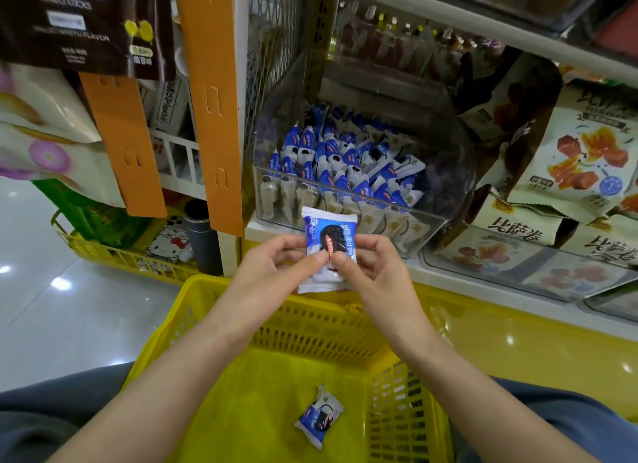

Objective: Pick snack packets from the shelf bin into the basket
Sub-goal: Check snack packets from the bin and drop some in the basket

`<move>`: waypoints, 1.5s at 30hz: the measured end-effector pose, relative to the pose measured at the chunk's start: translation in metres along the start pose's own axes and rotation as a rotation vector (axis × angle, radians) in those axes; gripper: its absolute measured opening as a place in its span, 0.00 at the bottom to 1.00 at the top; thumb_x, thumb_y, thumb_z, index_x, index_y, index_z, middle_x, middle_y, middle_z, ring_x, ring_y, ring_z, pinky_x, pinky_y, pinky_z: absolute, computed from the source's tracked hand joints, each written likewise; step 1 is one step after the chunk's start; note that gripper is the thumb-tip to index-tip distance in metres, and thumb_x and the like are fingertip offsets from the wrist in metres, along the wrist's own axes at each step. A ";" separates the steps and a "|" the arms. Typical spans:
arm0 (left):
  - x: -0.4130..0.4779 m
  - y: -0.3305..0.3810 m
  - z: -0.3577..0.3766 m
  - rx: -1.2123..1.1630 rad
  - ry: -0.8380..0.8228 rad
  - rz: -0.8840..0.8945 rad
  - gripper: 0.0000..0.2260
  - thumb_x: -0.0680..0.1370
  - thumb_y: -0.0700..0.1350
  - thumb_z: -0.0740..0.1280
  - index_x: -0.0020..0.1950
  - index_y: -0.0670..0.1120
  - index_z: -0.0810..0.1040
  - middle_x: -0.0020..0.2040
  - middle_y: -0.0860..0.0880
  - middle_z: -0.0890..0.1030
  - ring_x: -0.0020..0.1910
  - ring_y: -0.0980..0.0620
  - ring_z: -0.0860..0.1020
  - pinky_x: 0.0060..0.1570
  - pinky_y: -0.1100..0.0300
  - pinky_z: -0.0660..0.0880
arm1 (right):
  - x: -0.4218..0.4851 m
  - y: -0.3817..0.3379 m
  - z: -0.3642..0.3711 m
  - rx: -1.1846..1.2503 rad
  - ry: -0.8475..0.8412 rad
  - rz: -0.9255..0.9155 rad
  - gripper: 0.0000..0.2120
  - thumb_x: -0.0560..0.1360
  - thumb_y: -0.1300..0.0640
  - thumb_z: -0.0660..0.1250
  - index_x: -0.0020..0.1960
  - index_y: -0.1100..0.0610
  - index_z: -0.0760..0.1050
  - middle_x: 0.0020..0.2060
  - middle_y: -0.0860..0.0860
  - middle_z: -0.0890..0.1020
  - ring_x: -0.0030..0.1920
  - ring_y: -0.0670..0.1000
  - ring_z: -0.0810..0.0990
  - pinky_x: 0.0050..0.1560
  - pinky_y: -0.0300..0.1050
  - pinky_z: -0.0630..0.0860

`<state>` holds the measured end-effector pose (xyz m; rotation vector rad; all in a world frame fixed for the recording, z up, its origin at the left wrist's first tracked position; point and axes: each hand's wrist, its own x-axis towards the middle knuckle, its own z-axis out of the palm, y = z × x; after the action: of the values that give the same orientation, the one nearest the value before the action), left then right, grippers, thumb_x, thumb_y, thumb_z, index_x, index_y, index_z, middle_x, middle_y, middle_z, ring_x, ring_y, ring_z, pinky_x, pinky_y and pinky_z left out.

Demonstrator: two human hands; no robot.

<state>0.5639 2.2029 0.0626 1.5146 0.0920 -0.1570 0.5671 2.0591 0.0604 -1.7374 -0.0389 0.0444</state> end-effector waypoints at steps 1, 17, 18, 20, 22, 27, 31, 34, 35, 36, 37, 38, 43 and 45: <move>0.001 0.000 -0.001 0.004 0.012 0.003 0.10 0.73 0.46 0.69 0.54 0.51 0.76 0.42 0.54 0.81 0.36 0.68 0.78 0.31 0.75 0.70 | 0.000 -0.001 -0.001 -0.032 -0.009 -0.043 0.10 0.74 0.58 0.67 0.53 0.52 0.70 0.47 0.48 0.82 0.45 0.43 0.80 0.43 0.34 0.77; 0.014 0.019 -0.029 -0.126 0.228 0.116 0.11 0.75 0.44 0.67 0.57 0.50 0.73 0.51 0.50 0.80 0.46 0.58 0.80 0.36 0.69 0.77 | 0.157 -0.060 -0.056 -1.217 0.075 0.164 0.11 0.78 0.55 0.61 0.57 0.60 0.73 0.49 0.56 0.77 0.40 0.50 0.73 0.43 0.40 0.67; 0.014 0.020 -0.029 -0.131 0.232 0.123 0.11 0.75 0.44 0.67 0.57 0.49 0.74 0.51 0.50 0.80 0.45 0.59 0.80 0.34 0.71 0.75 | 0.163 -0.058 -0.057 -1.252 0.042 0.250 0.11 0.78 0.54 0.61 0.55 0.61 0.74 0.47 0.56 0.76 0.38 0.51 0.73 0.40 0.41 0.67; 0.015 0.021 -0.030 -0.146 0.238 0.134 0.11 0.75 0.44 0.67 0.57 0.50 0.74 0.50 0.50 0.80 0.42 0.61 0.80 0.31 0.73 0.73 | 0.170 -0.055 -0.060 -1.222 -0.013 0.316 0.12 0.78 0.52 0.62 0.46 0.62 0.75 0.41 0.55 0.76 0.36 0.51 0.73 0.35 0.41 0.67; 0.015 0.022 -0.031 -0.157 0.234 0.144 0.10 0.75 0.44 0.67 0.55 0.51 0.74 0.50 0.51 0.80 0.40 0.64 0.79 0.31 0.73 0.72 | 0.174 -0.054 -0.060 -1.145 -0.020 0.311 0.15 0.77 0.52 0.64 0.35 0.59 0.70 0.33 0.54 0.74 0.31 0.49 0.71 0.29 0.41 0.64; 0.016 0.023 -0.033 -0.134 0.245 0.179 0.10 0.75 0.43 0.68 0.55 0.52 0.73 0.49 0.53 0.80 0.45 0.63 0.79 0.35 0.76 0.72 | 0.173 -0.055 -0.058 -1.091 0.009 0.322 0.15 0.75 0.54 0.67 0.32 0.58 0.68 0.30 0.53 0.71 0.30 0.49 0.69 0.29 0.41 0.65; 0.015 0.023 -0.033 -0.121 0.240 0.168 0.13 0.74 0.44 0.68 0.58 0.50 0.73 0.52 0.53 0.80 0.50 0.58 0.79 0.37 0.76 0.72 | 0.167 -0.063 -0.058 -1.133 0.113 0.249 0.10 0.75 0.56 0.67 0.37 0.58 0.72 0.36 0.55 0.76 0.33 0.50 0.72 0.32 0.41 0.66; 0.014 0.025 -0.031 -0.130 0.224 0.163 0.13 0.75 0.45 0.68 0.58 0.50 0.73 0.52 0.54 0.80 0.49 0.60 0.79 0.36 0.76 0.72 | 0.154 -0.075 -0.060 -1.104 0.302 -0.024 0.08 0.76 0.56 0.65 0.50 0.60 0.76 0.41 0.52 0.76 0.39 0.49 0.74 0.41 0.42 0.70; 0.013 0.026 -0.031 -0.136 0.214 0.165 0.13 0.75 0.45 0.68 0.58 0.51 0.74 0.51 0.54 0.80 0.47 0.62 0.79 0.35 0.76 0.72 | 0.148 -0.080 -0.060 -1.049 0.352 -0.136 0.11 0.77 0.55 0.64 0.55 0.60 0.76 0.43 0.51 0.76 0.42 0.49 0.75 0.44 0.42 0.71; 0.011 0.027 -0.030 -0.147 0.198 0.170 0.12 0.74 0.46 0.68 0.57 0.51 0.74 0.51 0.54 0.81 0.46 0.63 0.79 0.34 0.76 0.72 | 0.141 -0.085 -0.059 -0.987 0.378 -0.235 0.13 0.76 0.54 0.65 0.57 0.60 0.75 0.44 0.50 0.77 0.43 0.48 0.76 0.45 0.39 0.71; 0.010 0.029 -0.029 -0.164 0.176 0.177 0.12 0.73 0.46 0.68 0.56 0.52 0.74 0.50 0.54 0.81 0.44 0.65 0.79 0.34 0.75 0.72 | 0.132 -0.091 -0.057 -0.917 0.377 -0.295 0.13 0.76 0.53 0.65 0.57 0.59 0.75 0.43 0.49 0.77 0.42 0.45 0.76 0.43 0.33 0.70; 0.008 0.030 -0.028 -0.181 0.152 0.181 0.13 0.71 0.48 0.69 0.55 0.53 0.74 0.49 0.54 0.82 0.44 0.65 0.79 0.34 0.75 0.72 | 0.122 -0.095 -0.054 -0.834 0.344 -0.312 0.12 0.75 0.52 0.66 0.55 0.57 0.76 0.42 0.47 0.78 0.39 0.42 0.75 0.39 0.28 0.69; -0.001 0.034 -0.023 -0.223 0.102 0.178 0.20 0.62 0.54 0.68 0.52 0.53 0.74 0.49 0.52 0.82 0.43 0.64 0.80 0.35 0.74 0.73 | 0.062 -0.084 -0.033 -0.512 0.016 -0.218 0.03 0.73 0.52 0.69 0.44 0.51 0.79 0.36 0.49 0.82 0.35 0.41 0.77 0.38 0.36 0.75; -0.004 0.033 -0.020 -0.215 0.095 0.173 0.18 0.63 0.54 0.68 0.52 0.52 0.75 0.49 0.52 0.82 0.43 0.64 0.80 0.36 0.72 0.73 | 0.045 -0.077 -0.026 -0.397 -0.038 -0.146 0.04 0.73 0.53 0.69 0.43 0.53 0.79 0.32 0.44 0.80 0.31 0.38 0.74 0.34 0.33 0.72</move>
<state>0.5663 2.2247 0.0945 1.3082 0.0510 0.0624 0.6133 2.0490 0.1399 -2.1257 -0.2149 -0.0406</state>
